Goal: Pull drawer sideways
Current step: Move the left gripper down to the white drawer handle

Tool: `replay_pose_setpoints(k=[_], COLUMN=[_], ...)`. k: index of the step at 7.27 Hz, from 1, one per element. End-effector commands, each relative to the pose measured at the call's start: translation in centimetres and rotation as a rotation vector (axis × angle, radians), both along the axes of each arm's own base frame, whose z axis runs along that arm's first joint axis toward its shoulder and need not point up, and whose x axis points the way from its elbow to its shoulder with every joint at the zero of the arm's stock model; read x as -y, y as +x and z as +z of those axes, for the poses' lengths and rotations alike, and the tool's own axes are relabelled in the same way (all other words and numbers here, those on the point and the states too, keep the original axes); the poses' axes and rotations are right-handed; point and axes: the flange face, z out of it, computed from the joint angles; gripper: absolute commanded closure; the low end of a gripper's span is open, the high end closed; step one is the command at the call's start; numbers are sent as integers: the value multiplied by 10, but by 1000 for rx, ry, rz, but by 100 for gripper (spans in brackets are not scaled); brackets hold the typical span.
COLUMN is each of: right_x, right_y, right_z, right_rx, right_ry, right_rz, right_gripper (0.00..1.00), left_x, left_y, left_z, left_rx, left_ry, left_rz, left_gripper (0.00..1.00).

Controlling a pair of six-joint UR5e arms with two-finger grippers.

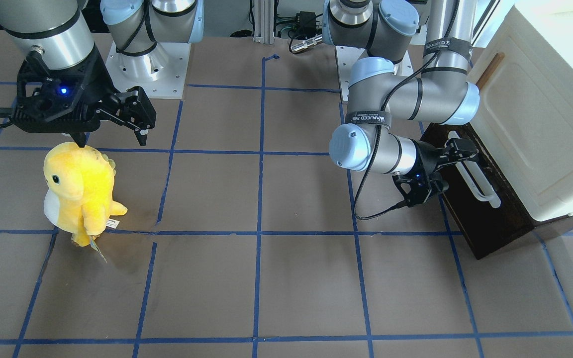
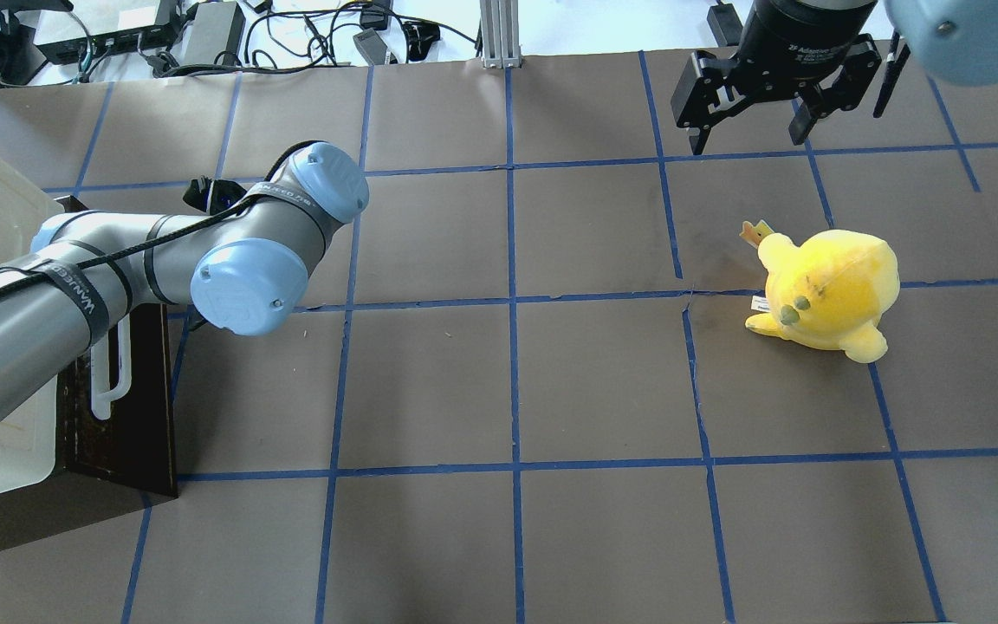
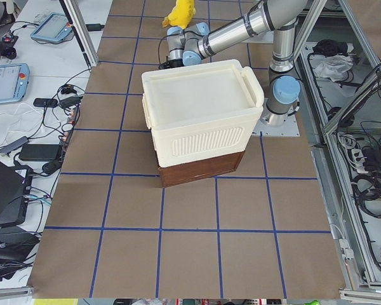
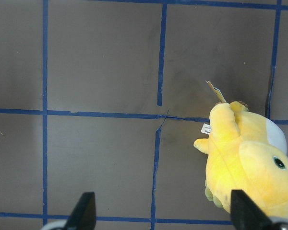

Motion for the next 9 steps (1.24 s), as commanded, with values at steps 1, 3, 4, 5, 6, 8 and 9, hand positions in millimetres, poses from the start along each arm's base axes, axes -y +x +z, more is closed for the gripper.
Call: replay_pose_setpoints(k=[1, 3, 4, 5, 6, 8, 9], right_x=[0, 0, 0, 0, 0, 0, 0], right_y=[0, 0, 0, 0, 0, 0, 0], right_z=[0, 0, 0, 0, 0, 0, 0], right_rx=[0, 0, 0, 0, 0, 0, 0], right_ry=[0, 0, 0, 0, 0, 0, 0], right_rz=[0, 0, 0, 0, 0, 0, 0], right_gripper=[0, 0, 0, 0, 0, 0, 0], left_x=[3, 6, 7, 6, 5, 5, 4], left_y=[1, 2, 4, 5, 8, 12, 16], left_z=[-23, -38, -40, -42, -42, -43, -47], left_rx=[40, 76, 79, 101, 162, 165, 167], left_ry=[71, 100, 105, 112, 107, 110, 135], left_rz=[-22, -42, -42, -56, -89, -85, -80], left_gripper=[0, 2, 2, 6, 6, 6, 6])
